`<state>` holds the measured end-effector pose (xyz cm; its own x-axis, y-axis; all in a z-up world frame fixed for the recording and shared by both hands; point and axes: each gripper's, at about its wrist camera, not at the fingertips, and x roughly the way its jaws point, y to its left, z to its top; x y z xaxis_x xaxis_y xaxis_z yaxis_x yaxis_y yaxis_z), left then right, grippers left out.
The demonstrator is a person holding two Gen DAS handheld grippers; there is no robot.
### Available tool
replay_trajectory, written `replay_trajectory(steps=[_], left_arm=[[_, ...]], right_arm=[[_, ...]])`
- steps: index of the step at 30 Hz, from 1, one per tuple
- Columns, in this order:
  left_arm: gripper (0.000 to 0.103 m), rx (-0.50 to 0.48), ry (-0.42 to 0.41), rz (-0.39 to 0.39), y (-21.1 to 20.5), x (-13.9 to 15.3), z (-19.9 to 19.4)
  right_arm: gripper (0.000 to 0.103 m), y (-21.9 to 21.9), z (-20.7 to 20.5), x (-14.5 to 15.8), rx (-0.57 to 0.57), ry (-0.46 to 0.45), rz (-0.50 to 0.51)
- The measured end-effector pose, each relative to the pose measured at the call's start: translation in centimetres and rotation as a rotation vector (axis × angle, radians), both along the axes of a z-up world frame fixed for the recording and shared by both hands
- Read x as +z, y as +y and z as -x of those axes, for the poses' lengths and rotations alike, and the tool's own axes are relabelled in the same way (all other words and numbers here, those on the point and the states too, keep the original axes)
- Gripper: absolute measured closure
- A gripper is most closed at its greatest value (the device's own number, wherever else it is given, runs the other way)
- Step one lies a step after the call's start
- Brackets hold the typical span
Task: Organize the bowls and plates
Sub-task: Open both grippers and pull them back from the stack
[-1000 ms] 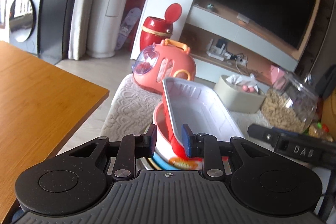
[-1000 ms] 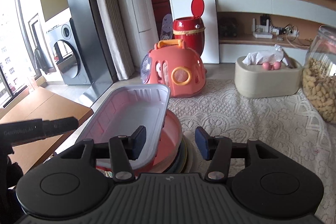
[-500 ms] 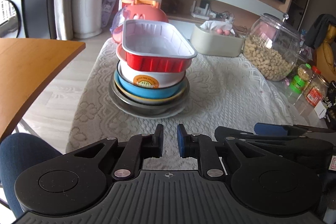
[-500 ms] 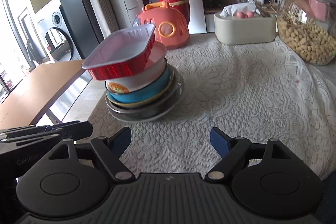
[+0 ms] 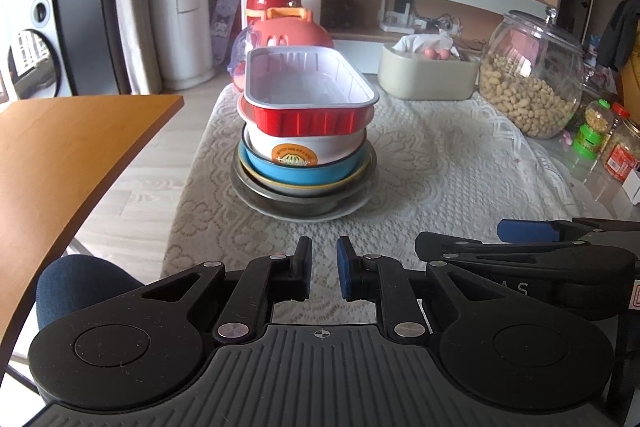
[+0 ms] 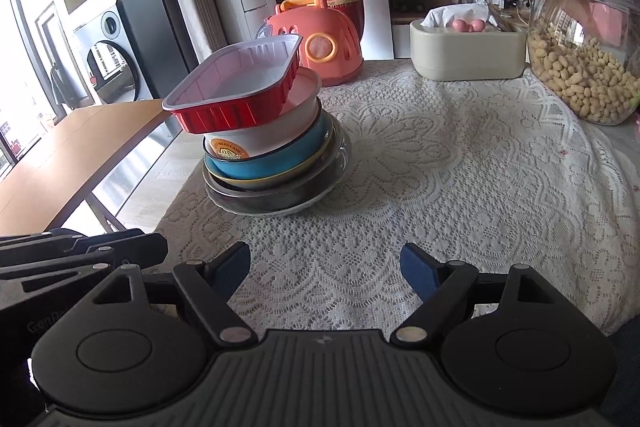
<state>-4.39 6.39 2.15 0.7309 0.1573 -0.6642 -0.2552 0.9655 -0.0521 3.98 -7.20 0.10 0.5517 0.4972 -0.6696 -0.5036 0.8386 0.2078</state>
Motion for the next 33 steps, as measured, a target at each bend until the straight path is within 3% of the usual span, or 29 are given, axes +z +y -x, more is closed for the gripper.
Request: replay_trajectory(steps=[33], left_arm=[[0.085,0.0,-0.006,0.032,0.16,0.01,0.65]], right_arm=[[0.02,-0.12,0.53,0.3,0.005,-0.012,-0.005]])
